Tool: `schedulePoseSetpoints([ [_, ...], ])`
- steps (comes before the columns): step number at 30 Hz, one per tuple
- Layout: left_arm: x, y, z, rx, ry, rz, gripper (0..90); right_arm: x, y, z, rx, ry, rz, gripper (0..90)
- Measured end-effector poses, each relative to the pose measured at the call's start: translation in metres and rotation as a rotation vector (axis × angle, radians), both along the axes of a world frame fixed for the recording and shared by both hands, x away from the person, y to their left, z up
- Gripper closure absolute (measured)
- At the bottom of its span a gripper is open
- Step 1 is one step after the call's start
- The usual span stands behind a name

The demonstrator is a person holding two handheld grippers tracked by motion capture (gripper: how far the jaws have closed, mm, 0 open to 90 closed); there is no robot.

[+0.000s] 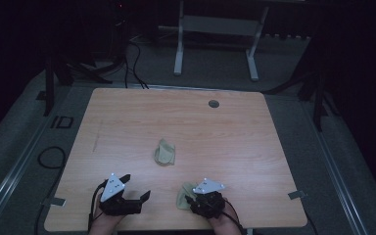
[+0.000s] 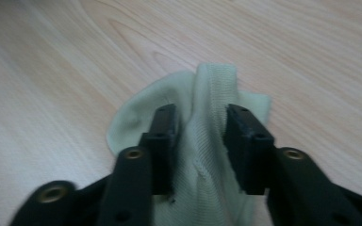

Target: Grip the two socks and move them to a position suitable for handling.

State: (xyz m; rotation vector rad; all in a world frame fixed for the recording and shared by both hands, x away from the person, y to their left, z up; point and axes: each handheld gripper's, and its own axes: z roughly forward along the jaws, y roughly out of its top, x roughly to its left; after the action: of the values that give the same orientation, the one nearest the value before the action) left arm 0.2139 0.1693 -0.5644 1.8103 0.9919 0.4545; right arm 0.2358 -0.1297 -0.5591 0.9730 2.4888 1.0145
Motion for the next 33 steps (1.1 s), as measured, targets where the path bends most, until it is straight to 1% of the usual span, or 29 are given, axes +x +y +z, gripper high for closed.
schedulePoseSetpoints([
  [1, -0.001, -0.004, 0.0, -0.004, 0.016, -0.021, 7.4, -0.001, 0.0, 0.002, 0.017, 0.018, 0.018, 51.6],
  [2, -0.002, -0.008, 0.001, -0.016, 0.029, -0.046, 9.3, -0.002, 0.0, 0.005, 0.027, 0.021, 0.035, 48.8],
  [3, -0.004, -0.012, 0.001, -0.028, 0.039, -0.066, 13.0, -0.002, -0.001, 0.009, 0.031, 0.009, 0.05, 45.5],
  [4, -0.005, -0.016, 0.002, -0.026, 0.046, -0.079, 14.1, -0.002, -0.002, 0.014, 0.033, -0.009, 0.07, 42.9],
  [5, -0.006, -0.024, 0.003, -0.024, 0.054, -0.109, 14.2, -0.002, -0.003, 0.018, 0.033, -0.016, 0.084, 42.8],
  [6, -0.007, -0.028, 0.003, -0.022, 0.055, -0.123, 20.5, 0.004, -0.006, 0.027, 0.024, -0.026, 0.121, 43.6],
  [7, -0.009, -0.037, 0.005, -0.006, 0.048, -0.14, 20.5, 0.004, -0.006, 0.027, 0.024, -0.026, 0.121, 43.6],
  [8, -0.01, -0.043, 0.006, 0.002, 0.051, -0.162, 23.1, 0.009, -0.008, 0.031, 0.008, -0.031, 0.132, 46.6],
  [9, -0.011, -0.05, 0.006, 0.012, 0.058, -0.183, 26.6, 0.013, -0.009, 0.034, 0.003, -0.026, 0.136, 46.5],
  [10, -0.012, -0.056, 0.006, 0.027, 0.062, -0.198, 32.9, 0.016, -0.011, 0.037, 0.006, -0.025, 0.139, 46.4],
  [11, -0.011, -0.062, 0.005, 0.033, 0.072, -0.216, 34.2, 0.019, -0.011, 0.038, 0.006, -0.02, 0.148, 46.3],
  [12, -0.011, -0.067, 0.005, 0.047, 0.083, -0.23, 35.0, 0.02, -0.011, 0.038, 0.0, -0.019, 0.156, 52.0],
  [13, -0.011, -0.067, 0.005, 0.047, 0.083, -0.23, 39.6, 0.02, -0.011, 0.038, 0.0, -0.019, 0.156, 52.0],
  [14, -0.008, -0.076, 0.002, 0.07, 0.104, -0.24, 39.6, 0.023, -0.011, 0.038, -0.018, 0.011, 0.17, 53.1],
  [15, -0.007, -0.078, 0.001, 0.076, 0.115, -0.244, 40.6, 0.027, -0.011, 0.034, -0.009, 0.019, 0.193, 53.8],
  [16, -0.004, -0.08, 0.0, 0.079, 0.125, -0.248, 40.9, 0.029, -0.011, 0.033, -0.009, 0.019, 0.196, 53.0],
  [17, -0.003, -0.082, -0.001, 0.077, 0.128, -0.244, 42.2, 0.031, -0.01, 0.03, -0.02, 0.021, 0.189, 55.3],
  [18, -0.001, -0.085, -0.001, 0.087, 0.126, -0.24, 42.2, 0.032, -0.011, 0.029, -0.027, 0.023, 0.187, 56.6],
  [20, 0.002, -0.085, -0.001, 0.083, 0.124, -0.232, 42.5, 0.035, -0.011, 0.026, -0.031, 0.031, 0.19, 56.6],
  [21, 0.004, -0.084, 0.0, 0.079, 0.129, -0.237, 46.8, 0.038, -0.012, 0.023, -0.034, 0.044, 0.188, 60.6],
  [22, 0.006, -0.085, -0.001, 0.078, 0.139, -0.235, 46.8, 0.039, -0.012, 0.021, -0.036, 0.041, 0.189, 60.6],
  [23, 0.008, -0.085, -0.001, 0.08, 0.149, -0.241, 49.2, 0.041, -0.013, 0.017, -0.037, 0.063, 0.188, 62.4],
  [25, 0.009, -0.086, -0.002, 0.09, 0.151, -0.244, 49.3, 0.041, -0.013, 0.017, -0.037, 0.063, 0.188, 62.4],
  [26, 0.01, -0.089, -0.006, 0.114, 0.18, -0.252, 49.3, 0.042, -0.014, 0.015, -0.042, 0.065, 0.181, 62.8],
  [28, 0.01, -0.092, -0.008, 0.122, 0.196, -0.261, 49.7, 0.041, -0.014, 0.009, -0.051, 0.082, 0.198, 67.7],
  [30, 0.009, -0.095, -0.008, 0.141, 0.193, -0.263, 49.7, 0.04, -0.013, 0.006, -0.057, 0.089, 0.211, 71.1],
  [31, 0.009, -0.097, -0.009, 0.15, 0.201, -0.268, 49.7, 0.039, -0.013, 0.006, -0.05, 0.09, 0.213, 72.9],
  [32, 0.009, -0.098, -0.009, 0.143, 0.201, -0.267, 50.1, 0.038, -0.013, 0.005, -0.046, 0.089, 0.213, 74.8],
  [33, 0.009, -0.1, -0.009, 0.155, 0.194, -0.264, 51.8, 0.038, -0.013, 0.005, -0.048, 0.086, 0.218, 77.6],
])
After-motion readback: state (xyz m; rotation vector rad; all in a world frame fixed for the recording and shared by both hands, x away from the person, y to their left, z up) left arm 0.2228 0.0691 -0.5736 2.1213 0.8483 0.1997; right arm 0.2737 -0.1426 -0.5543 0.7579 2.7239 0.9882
